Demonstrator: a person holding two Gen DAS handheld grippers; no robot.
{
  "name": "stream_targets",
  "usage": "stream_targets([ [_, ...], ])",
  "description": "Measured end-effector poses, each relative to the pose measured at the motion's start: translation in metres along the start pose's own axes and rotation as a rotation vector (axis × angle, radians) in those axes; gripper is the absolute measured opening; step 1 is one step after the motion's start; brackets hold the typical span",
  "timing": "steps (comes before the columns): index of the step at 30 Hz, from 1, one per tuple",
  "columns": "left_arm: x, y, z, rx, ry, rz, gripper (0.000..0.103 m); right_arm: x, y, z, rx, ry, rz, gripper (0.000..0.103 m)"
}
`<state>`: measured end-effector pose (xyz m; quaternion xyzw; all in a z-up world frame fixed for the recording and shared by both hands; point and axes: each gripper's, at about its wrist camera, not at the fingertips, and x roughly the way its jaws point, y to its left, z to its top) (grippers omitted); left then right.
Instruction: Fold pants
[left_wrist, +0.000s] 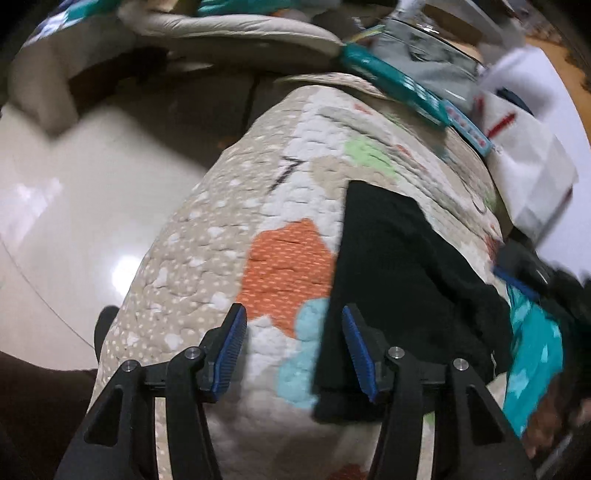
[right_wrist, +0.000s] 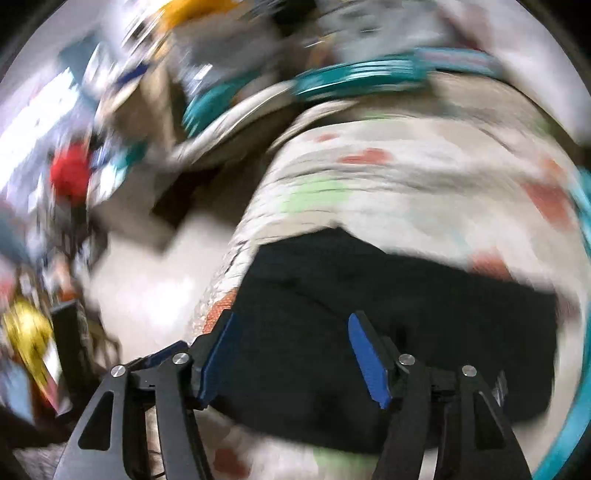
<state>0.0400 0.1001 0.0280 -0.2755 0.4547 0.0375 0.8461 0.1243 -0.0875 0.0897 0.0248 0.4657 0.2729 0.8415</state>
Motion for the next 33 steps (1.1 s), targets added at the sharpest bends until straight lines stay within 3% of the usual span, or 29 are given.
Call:
stream_targets([
  [3,0.006,-0.002,0.002,0.015,-0.006,-0.032,0.054,0.059,0.026,0.035,-0.102,0.103,-0.007,0.071],
  [6,0.012,-0.020,0.001,0.076,0.000,-0.084,0.055,0.113,0.048,0.058,-0.183,0.162,-0.096,0.072],
  [9,0.023,-0.042,-0.006,0.162,0.022,-0.071,0.054,0.150,0.060,0.063,-0.270,0.235,-0.161,0.071],
  [10,0.030,-0.050,-0.010,0.207,0.050,-0.043,0.031,0.164,0.065,0.060,-0.308,0.292,-0.164,0.050],
  [12,0.030,-0.061,-0.015,0.270,0.044,0.004,0.014,0.174,0.072,0.057,-0.389,0.341,-0.236,0.033],
  [13,0.028,-0.064,-0.015,0.283,0.039,0.012,0.010,0.173,0.071,0.060,-0.379,0.349,-0.219,0.016],
  [16,0.022,-0.055,-0.008,0.226,0.053,-0.006,0.009,0.167,0.064,0.074,-0.291,0.358,-0.161,0.012],
  [21,0.006,-0.026,0.002,0.134,0.025,0.042,0.008,0.177,0.080,0.083,-0.261,0.350,-0.099,0.012],
  [24,0.009,-0.006,0.006,0.051,0.048,0.062,0.013,0.189,0.101,0.082,-0.263,0.343,-0.065,0.012],
  [26,0.013,0.010,0.008,-0.026,0.079,0.050,0.026,0.199,0.108,0.078,-0.235,0.345,-0.051,0.025],
  [27,0.012,0.016,0.008,-0.058,0.082,0.038,0.030,0.201,0.106,0.077,-0.213,0.348,-0.036,0.037],
  [29,0.007,0.029,0.010,-0.125,0.084,-0.001,0.037,0.189,0.103,0.082,-0.188,0.323,0.011,0.039],
  [33,-0.006,0.042,0.016,-0.183,0.038,-0.020,0.039,0.106,0.061,0.103,-0.098,0.147,0.028,0.059],
])
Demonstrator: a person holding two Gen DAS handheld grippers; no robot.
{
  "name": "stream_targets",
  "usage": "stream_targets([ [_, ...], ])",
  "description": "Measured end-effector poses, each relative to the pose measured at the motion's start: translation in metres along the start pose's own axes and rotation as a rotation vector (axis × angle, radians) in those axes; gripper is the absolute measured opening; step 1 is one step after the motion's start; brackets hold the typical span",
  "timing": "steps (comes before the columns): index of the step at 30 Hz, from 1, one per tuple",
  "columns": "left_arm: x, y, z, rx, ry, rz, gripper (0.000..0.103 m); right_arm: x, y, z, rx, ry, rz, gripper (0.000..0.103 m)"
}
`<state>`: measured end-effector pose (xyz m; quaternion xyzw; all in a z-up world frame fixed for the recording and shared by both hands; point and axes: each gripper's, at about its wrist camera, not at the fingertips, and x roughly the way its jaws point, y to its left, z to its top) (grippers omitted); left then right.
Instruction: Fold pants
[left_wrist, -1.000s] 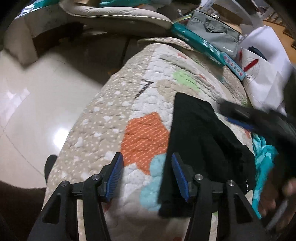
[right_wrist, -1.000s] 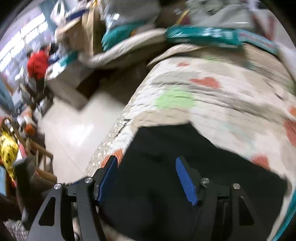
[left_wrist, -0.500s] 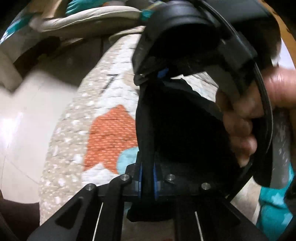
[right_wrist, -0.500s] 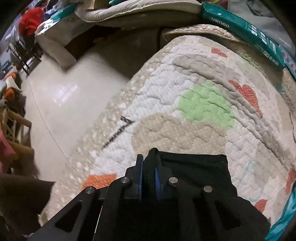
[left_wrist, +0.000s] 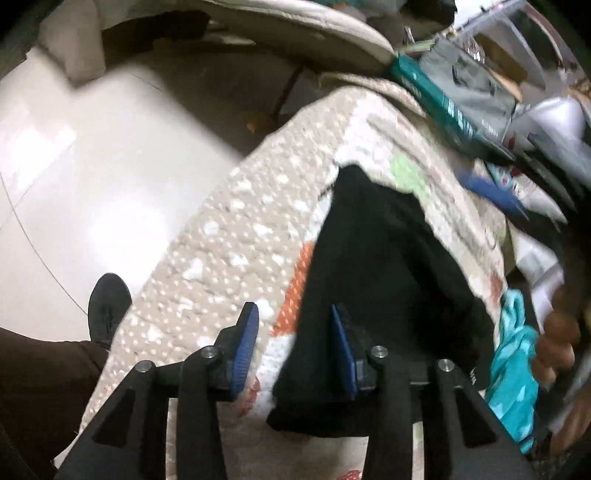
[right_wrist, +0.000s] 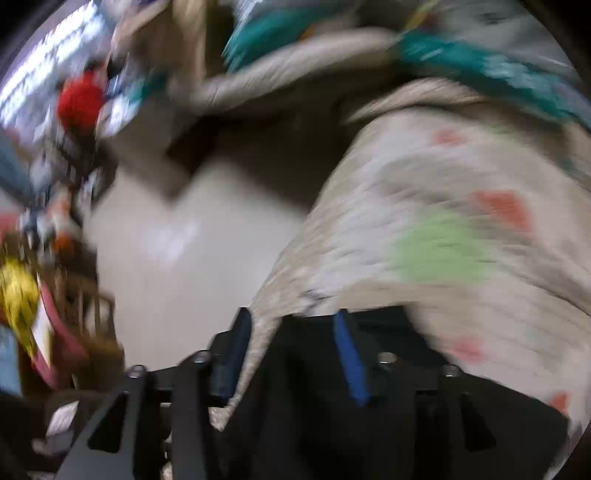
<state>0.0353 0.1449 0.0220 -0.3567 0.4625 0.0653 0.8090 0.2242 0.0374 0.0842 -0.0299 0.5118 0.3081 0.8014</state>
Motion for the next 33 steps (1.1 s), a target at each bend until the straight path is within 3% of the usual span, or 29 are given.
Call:
stream_targets([
  [3,-0.013,-0.010,0.005,0.049,-0.058,0.000,0.040,-0.088,-0.052,-0.030,0.110,-0.172,-0.084,0.066],
  [6,-0.021,-0.037,0.012,0.140,-0.086,-0.017,0.041,-0.151,-0.099,-0.088,0.251,-0.284,-0.204,0.066],
  [7,-0.024,-0.052,0.014,0.187,-0.090,-0.031,0.047,-0.166,-0.117,-0.114,0.333,-0.313,-0.212,0.067],
  [9,-0.026,-0.089,0.012,0.304,-0.076,-0.049,0.050,-0.180,-0.144,-0.164,0.493,-0.351,-0.201,0.067],
  [11,-0.017,-0.129,0.013,0.442,-0.005,-0.068,0.051,-0.181,-0.159,-0.201,0.592,-0.360,-0.197,0.067],
  [13,0.004,-0.172,0.011,0.561,0.082,-0.107,0.052,-0.172,-0.172,-0.233,0.682,-0.354,-0.182,0.067],
  [15,0.021,-0.203,0.007,0.642,0.112,-0.104,0.052,-0.159,-0.182,-0.249,0.746,-0.320,-0.163,0.067],
  [18,0.045,-0.247,-0.001,0.752,0.123,-0.119,0.052,-0.146,-0.191,-0.261,0.791,-0.303,-0.142,0.067],
  [22,0.100,-0.299,-0.007,0.814,0.247,-0.184,0.053,-0.135,-0.196,-0.260,0.775,-0.329,-0.130,0.067],
  [29,0.175,-0.356,-0.043,1.005,0.410,-0.165,0.053,-0.113,-0.203,-0.262,0.812,-0.368,-0.094,0.068],
  [31,0.185,-0.364,-0.058,1.090,0.439,-0.148,0.061,-0.111,-0.204,-0.259,0.805,-0.382,-0.091,0.068],
  [33,0.192,-0.367,-0.072,1.169,0.456,-0.112,0.062,-0.109,-0.204,-0.257,0.788,-0.392,-0.092,0.068],
])
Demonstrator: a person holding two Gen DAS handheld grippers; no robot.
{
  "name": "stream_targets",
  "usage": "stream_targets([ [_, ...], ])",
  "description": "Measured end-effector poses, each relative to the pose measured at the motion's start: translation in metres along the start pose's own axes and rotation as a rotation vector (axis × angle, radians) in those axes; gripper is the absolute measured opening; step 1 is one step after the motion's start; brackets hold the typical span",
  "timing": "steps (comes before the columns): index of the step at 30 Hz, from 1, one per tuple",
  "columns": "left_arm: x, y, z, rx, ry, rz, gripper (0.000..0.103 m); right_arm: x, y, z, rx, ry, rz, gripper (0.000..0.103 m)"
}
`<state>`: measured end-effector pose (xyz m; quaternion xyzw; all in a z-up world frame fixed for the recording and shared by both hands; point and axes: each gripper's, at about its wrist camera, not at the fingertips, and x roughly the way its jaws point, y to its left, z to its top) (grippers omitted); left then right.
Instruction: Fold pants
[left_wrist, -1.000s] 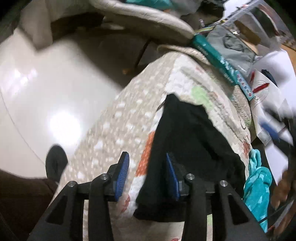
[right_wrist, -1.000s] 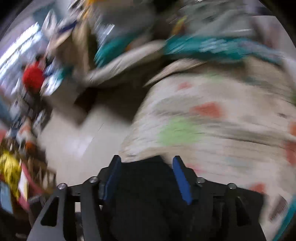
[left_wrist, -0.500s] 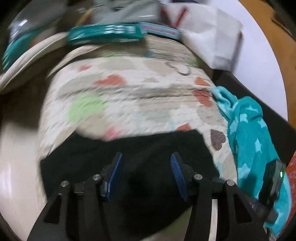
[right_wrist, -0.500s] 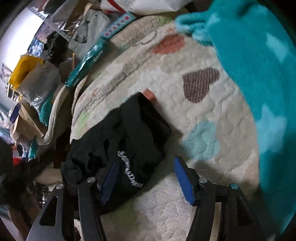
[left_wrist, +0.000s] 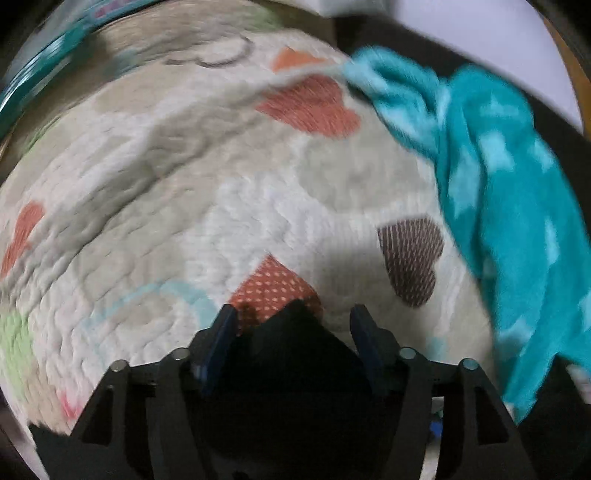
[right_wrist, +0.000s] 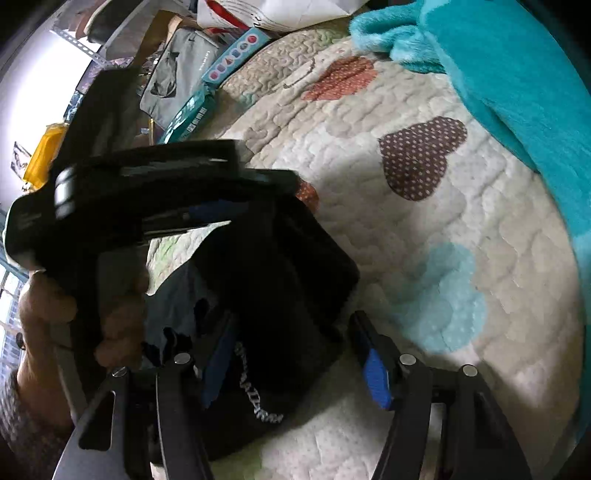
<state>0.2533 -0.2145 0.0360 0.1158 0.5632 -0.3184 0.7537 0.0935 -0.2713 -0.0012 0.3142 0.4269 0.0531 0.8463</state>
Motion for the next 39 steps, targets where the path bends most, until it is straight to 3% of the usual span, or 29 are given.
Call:
stream_targets([
  [2,0.008,-0.008,-0.004,0.058,0.028,0.067,0.058,0.004,0.005,0.000,-0.027,-0.001,0.000,0.066],
  [4,0.004,-0.011,-0.008,0.076,0.003,0.119,0.027,0.009,0.010,0.001,-0.044,0.027,0.020,0.043],
  [5,0.002,-0.009,-0.008,0.065,0.000,0.106,0.022,0.009,0.011,0.002,-0.046,0.032,0.024,0.038],
  [6,-0.003,-0.007,-0.009,0.051,-0.006,0.077,0.009,0.009,0.012,0.002,-0.048,0.036,0.037,0.031],
  [10,-0.036,-0.006,-0.020,0.026,-0.077,0.074,0.008,-0.002,0.031,0.003,-0.108,0.026,0.064,0.025],
  [16,-0.107,0.021,-0.044,-0.084,-0.212,0.011,0.008,-0.031,0.084,-0.003,-0.255,-0.012,0.120,0.023],
  [22,-0.178,0.083,-0.108,-0.265,-0.356,-0.017,0.008,-0.046,0.158,-0.028,-0.493,0.013,0.162,0.023],
  [28,-0.187,0.161,-0.193,-0.520,-0.420,-0.051,0.008,-0.017,0.232,-0.078,-0.739,0.112,0.176,0.023],
  [34,-0.149,0.219,-0.257,-0.744,-0.370,-0.007,0.008,0.038,0.277,-0.143,-1.025,0.196,0.079,0.024],
  [35,-0.143,0.226,-0.262,-0.778,-0.349,-0.003,0.008,0.046,0.279,-0.155,-1.075,0.197,0.052,0.024],
  [38,-0.138,0.238,-0.278,-0.888,-0.325,-0.035,0.018,0.067,0.282,-0.194,-1.269,0.167,-0.033,0.041],
  [39,-0.139,0.239,-0.284,-0.911,-0.329,-0.049,0.022,0.068,0.280,-0.205,-1.326,0.156,-0.044,0.059],
])
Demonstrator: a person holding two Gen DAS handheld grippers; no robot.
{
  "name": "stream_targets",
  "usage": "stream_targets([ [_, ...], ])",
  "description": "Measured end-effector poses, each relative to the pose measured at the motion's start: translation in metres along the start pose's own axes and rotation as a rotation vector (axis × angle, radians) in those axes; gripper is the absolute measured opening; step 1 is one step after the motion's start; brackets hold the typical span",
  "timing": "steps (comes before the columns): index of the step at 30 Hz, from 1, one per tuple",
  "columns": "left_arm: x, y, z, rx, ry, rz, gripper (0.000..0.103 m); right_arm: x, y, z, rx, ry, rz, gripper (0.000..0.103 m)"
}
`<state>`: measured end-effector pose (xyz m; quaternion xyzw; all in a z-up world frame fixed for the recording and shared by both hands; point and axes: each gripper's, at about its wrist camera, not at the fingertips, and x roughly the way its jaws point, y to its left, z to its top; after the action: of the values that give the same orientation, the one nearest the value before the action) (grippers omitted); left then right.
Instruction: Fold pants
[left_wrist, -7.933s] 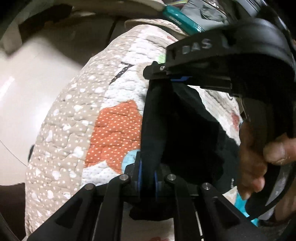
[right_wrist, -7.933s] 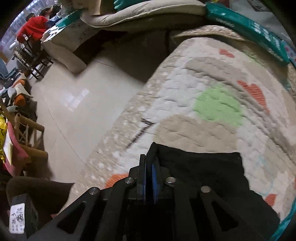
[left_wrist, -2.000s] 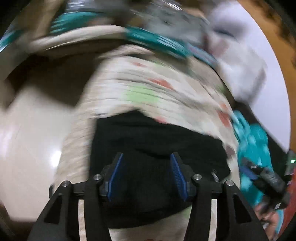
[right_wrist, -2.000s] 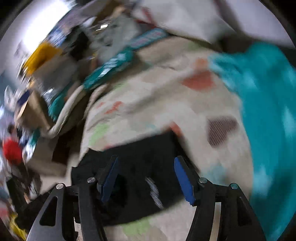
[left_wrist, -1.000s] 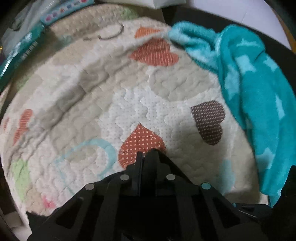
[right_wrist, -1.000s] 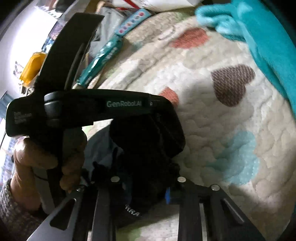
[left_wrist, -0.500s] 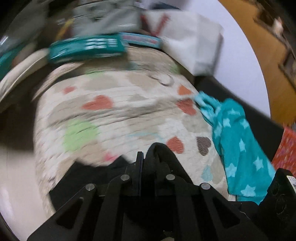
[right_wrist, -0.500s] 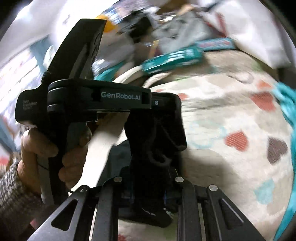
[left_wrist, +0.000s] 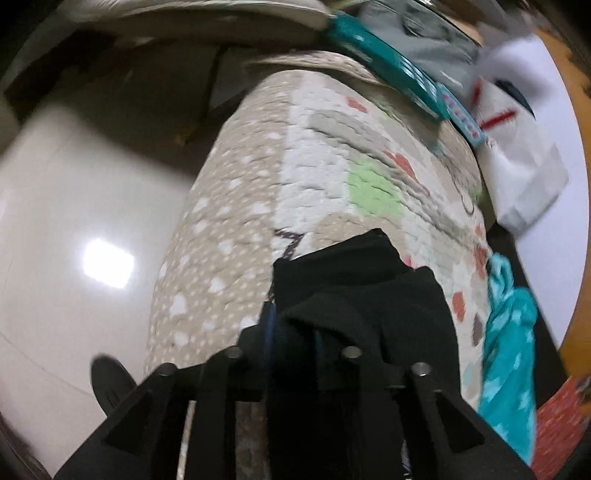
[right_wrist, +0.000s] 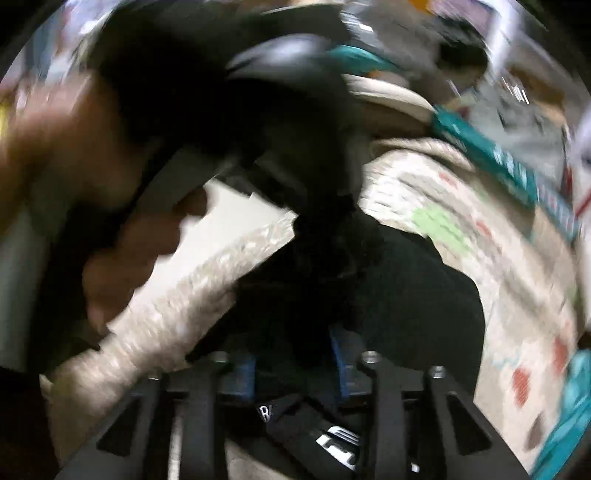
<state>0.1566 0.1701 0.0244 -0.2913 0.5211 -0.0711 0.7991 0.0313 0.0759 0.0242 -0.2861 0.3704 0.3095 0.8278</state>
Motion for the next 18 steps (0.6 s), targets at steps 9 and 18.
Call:
stream_targets([
  [9,-0.036,0.012,-0.010,-0.078,-0.102,0.104,0.035,-0.064,0.017,-0.024,-0.108,-0.068,0.049,0.079],
  [18,-0.028,-0.031,-0.033,0.080,-0.163,0.268,0.036,-0.072,-0.101,-0.025,0.387,-0.091,0.042,0.035],
])
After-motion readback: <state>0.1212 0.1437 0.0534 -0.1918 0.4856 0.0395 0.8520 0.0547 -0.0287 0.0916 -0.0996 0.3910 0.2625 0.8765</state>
